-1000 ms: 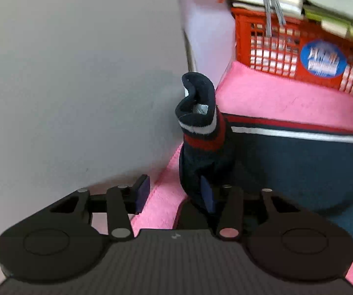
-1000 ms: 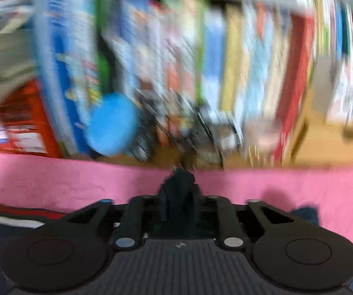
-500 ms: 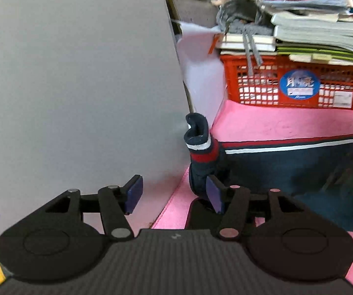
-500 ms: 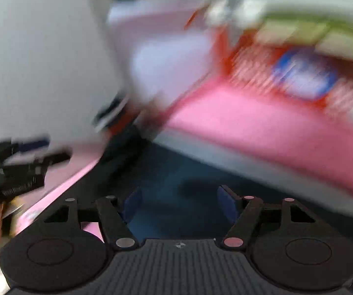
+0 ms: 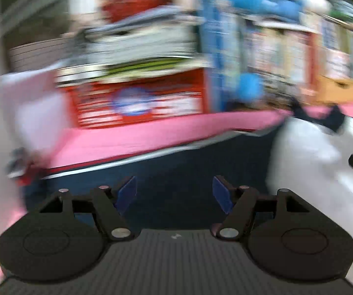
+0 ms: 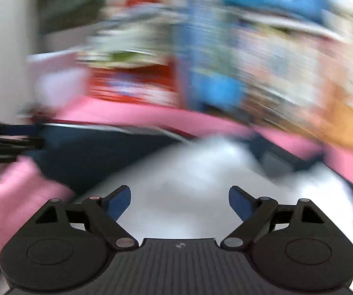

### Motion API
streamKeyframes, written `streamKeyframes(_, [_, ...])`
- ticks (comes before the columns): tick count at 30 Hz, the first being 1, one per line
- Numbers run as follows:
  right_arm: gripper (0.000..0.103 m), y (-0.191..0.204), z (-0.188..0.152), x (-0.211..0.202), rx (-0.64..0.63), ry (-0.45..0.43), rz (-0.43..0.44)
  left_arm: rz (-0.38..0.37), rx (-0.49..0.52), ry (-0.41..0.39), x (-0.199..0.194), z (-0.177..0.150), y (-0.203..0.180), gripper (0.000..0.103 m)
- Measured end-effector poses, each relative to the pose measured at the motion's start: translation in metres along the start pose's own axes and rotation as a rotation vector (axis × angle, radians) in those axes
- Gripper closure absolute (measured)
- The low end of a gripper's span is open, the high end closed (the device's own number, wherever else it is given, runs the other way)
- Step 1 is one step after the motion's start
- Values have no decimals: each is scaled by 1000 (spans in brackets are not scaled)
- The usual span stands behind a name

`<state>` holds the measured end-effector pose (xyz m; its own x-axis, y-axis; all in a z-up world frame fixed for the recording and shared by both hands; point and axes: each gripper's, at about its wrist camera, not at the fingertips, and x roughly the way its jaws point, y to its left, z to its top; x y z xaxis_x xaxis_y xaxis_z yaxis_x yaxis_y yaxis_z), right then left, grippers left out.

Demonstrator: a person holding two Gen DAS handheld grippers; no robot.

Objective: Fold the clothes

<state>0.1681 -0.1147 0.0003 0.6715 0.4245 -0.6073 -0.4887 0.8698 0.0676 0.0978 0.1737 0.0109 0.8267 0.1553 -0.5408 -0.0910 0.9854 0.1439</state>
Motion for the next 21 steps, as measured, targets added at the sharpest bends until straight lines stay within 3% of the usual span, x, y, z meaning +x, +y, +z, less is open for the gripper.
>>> streamKeyframes(2, [16,-59,-34,-13,87,41,-160,-31,56,19,12,-1,-32,33])
streamKeyframes(4, [17,-116,-66,-31,169,81,-296,-4,100,62,27,-7,-52,33])
streamKeyframes(7, [10,-192,-109,-77,312,39,-379,50,134,103,41,-19,-61,32])
streamKeyframes(9, [12,-228,-123,-101,382,12,-415,82,138,104,43,-25,-62,28])
streamKeyframes(11, [17,-260,-134,-122,417,20,-660,117,161,95,42,-27,-66,27])
streamKeyframes(14, [17,-302,-154,-164,511,-76,-796,177,237,60,38,-32,-81,25])
streamKeyframes(15, [18,-317,-160,-173,548,-96,-797,194,259,49,37,-33,-85,25])
streamKeyframes(17, [22,-347,-167,-181,570,-82,-889,215,278,37,36,-34,-89,25])
streamKeyframes(20, [24,-382,-169,-206,592,-122,-1045,213,246,38,36,-34,-86,24])
streamKeyframes(21, [24,-389,-170,-216,613,-173,-1049,212,230,39,37,-34,-84,22])
